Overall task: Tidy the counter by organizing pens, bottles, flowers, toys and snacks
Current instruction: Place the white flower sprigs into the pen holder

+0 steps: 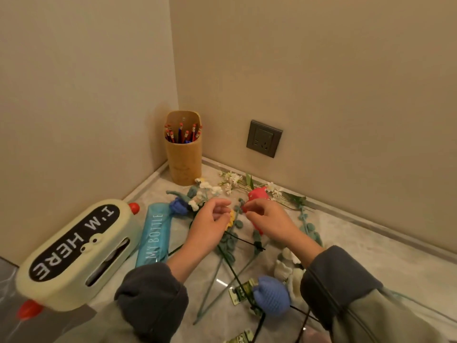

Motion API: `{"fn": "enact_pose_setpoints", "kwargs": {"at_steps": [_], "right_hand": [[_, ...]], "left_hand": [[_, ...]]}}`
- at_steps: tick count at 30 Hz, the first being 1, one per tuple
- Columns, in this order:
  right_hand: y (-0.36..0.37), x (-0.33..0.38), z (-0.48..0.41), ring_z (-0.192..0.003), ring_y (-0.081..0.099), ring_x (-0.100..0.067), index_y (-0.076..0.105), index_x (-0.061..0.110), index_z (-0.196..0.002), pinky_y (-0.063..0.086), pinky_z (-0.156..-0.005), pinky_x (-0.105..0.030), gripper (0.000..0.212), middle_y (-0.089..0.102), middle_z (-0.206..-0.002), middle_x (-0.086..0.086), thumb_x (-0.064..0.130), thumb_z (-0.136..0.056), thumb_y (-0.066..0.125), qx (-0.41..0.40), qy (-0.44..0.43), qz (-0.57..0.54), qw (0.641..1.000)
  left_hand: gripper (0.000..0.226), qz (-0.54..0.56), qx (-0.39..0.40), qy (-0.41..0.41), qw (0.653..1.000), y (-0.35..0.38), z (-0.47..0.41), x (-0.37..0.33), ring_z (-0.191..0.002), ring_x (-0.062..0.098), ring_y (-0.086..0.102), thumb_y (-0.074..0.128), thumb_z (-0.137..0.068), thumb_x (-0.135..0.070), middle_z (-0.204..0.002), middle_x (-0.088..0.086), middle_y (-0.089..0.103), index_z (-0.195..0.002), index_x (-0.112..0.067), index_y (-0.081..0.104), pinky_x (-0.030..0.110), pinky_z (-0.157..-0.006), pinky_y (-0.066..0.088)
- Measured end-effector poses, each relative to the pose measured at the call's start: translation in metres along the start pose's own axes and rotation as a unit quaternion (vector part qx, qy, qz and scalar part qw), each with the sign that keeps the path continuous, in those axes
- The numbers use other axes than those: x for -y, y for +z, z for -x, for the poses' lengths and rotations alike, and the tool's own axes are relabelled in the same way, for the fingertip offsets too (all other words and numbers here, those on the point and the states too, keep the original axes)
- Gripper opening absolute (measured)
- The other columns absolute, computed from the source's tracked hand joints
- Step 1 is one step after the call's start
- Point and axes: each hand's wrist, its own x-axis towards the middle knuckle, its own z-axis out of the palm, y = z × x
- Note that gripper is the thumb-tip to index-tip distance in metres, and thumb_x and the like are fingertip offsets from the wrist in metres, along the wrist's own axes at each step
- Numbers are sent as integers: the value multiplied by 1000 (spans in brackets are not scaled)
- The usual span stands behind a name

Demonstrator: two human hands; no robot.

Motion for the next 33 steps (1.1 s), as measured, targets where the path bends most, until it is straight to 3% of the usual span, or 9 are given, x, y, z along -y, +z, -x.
{"fn": "enact_pose_setpoints", "kwargs": {"at_steps": [6, 8, 11, 14, 19, 23, 26, 29, 33], "right_hand": [[3, -7, 0, -99, 61, -5, 69, 24, -113, 50, -87, -27, 24, 67, -111, 10, 25, -91, 60, 8, -11, -6, 1000], [-2, -9, -1, -90, 59, 2, 72, 28, -103, 48, -78, -22, 19, 68, -101, 17, 23, -89, 59, -19, -17, -20, 999], [-16, -19, -6, -77, 56, 3, 66, 33, -87, 38, -62, -16, 15, 62, -84, 20, 20, -87, 59, -98, -6, -29, 995], [-29, -35, -14, -75, 56, -7, 62, 24, -90, 43, -64, -26, 12, 60, -82, 12, 15, -86, 56, -154, 39, -40, 987], [-37, -58, -36, -87, 59, -18, 60, 21, -98, 49, -74, -34, 15, 65, -97, 1, 13, -87, 54, -131, 65, 37, 989], [-32, -74, -55, -110, 57, -24, 60, 17, -117, 50, -89, -38, 32, 62, -119, -5, 12, -86, 52, -72, 71, 120, 988], [-30, -86, -64, -110, 58, -27, 58, 18, -119, 51, -85, -38, 34, 61, -119, -7, 16, -86, 51, -56, 85, 159, 982], [-26, -97, -67, -108, 58, -24, 61, 24, -113, 51, -80, -34, 29, 62, -114, -1, 20, -85, 54, -47, 88, 199, 975], [-22, -106, -67, -106, 55, -22, 65, 26, -100, 45, -69, -30, 20, 61, -106, 2, 20, -85, 53, -52, 82, 218, 971]], "left_hand": [[24, 1, 16, -48, 999, 11, -5, 6, -101, 14, 61, 59, -90, -11, -104, -2, 64, -109, -26, 58, 35, -92, 52], [25, 0, 25, -44, 999, 18, -11, 4, -101, 14, 61, 59, -90, -11, -105, -3, 63, -109, -27, 57, 35, -91, 52], [29, -10, 34, -39, 999, 31, -23, 0, -96, 11, 60, 58, -90, -12, -107, -5, 60, -115, -26, 53, 28, -79, 53], [30, -13, 39, -20, 999, 48, -37, -7, -93, 4, 57, 58, -90, -13, -107, -11, 56, -110, -32, 50, 13, -68, 45], [42, -145, 18, 49, 988, 78, -65, -12, -120, 12, 43, 55, -89, -14, -129, -3, 44, -128, -26, 47, 29, -104, 39], [44, -231, 7, 123, 965, 89, -85, -9, -130, 11, 29, 50, -89, -14, -137, -7, 40, -130, -28, 47, 24, -107, 24], [34, -218, 30, 127, 967, 92, -98, -4, -121, 9, 42, 49, -91, -19, -124, -11, 50, -123, -31, 55, 24, -103, 34], [18, -130, 48, 65, 988, 96, -102, 2, -92, 0, 59, 49, -95, -28, -107, -12, 55, -103, -34, 64, 27, -81, 55], [23, -73, 64, 14, 995, 100, -100, 6, -78, 6, 63, 49, -94, -29, -92, -9, 62, -82, -36, 67, 34, -72, 58]]}}
